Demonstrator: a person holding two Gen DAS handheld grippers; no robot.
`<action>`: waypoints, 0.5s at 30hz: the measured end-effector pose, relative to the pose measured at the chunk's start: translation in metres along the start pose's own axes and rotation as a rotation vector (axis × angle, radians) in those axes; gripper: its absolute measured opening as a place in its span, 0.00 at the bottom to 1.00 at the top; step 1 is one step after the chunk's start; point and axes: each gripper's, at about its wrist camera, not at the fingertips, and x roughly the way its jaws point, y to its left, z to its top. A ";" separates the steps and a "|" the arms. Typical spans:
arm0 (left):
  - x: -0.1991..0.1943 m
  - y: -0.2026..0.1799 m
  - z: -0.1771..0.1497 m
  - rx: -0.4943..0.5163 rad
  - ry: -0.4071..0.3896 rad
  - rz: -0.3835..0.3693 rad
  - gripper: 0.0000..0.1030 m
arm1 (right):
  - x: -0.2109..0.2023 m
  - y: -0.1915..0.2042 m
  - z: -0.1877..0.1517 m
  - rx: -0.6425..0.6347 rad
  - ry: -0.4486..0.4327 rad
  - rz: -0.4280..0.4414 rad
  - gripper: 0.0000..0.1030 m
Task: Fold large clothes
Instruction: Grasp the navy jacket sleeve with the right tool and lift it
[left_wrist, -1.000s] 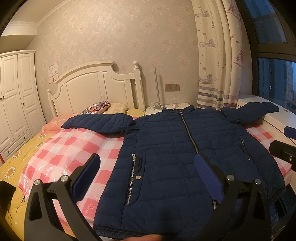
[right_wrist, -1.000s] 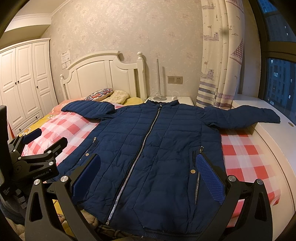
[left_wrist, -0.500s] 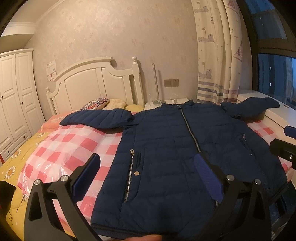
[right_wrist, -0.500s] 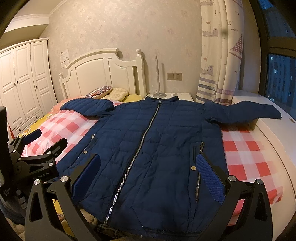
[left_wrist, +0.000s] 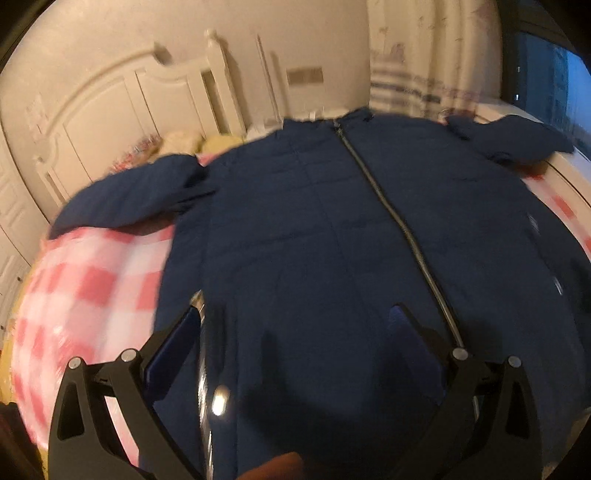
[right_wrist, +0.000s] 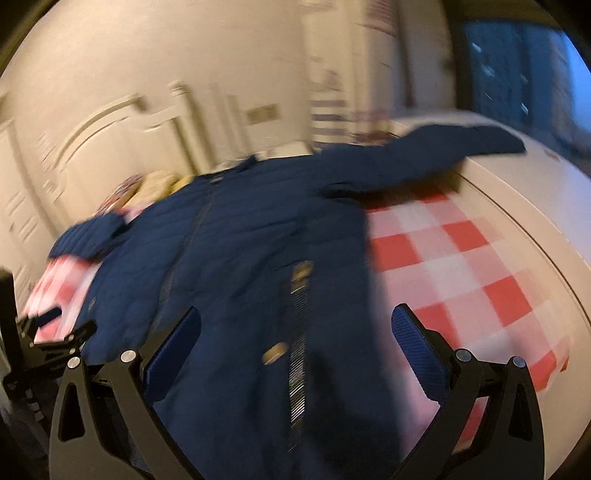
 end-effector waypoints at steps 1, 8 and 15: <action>0.016 0.003 0.013 -0.016 0.017 0.000 0.98 | 0.012 -0.013 0.012 0.034 0.015 -0.004 0.96; 0.113 0.027 0.072 -0.095 0.073 0.086 0.98 | 0.083 -0.089 0.098 0.233 -0.022 -0.057 0.96; 0.146 0.056 0.068 -0.210 0.119 -0.031 0.98 | 0.154 -0.149 0.153 0.388 -0.028 -0.122 0.96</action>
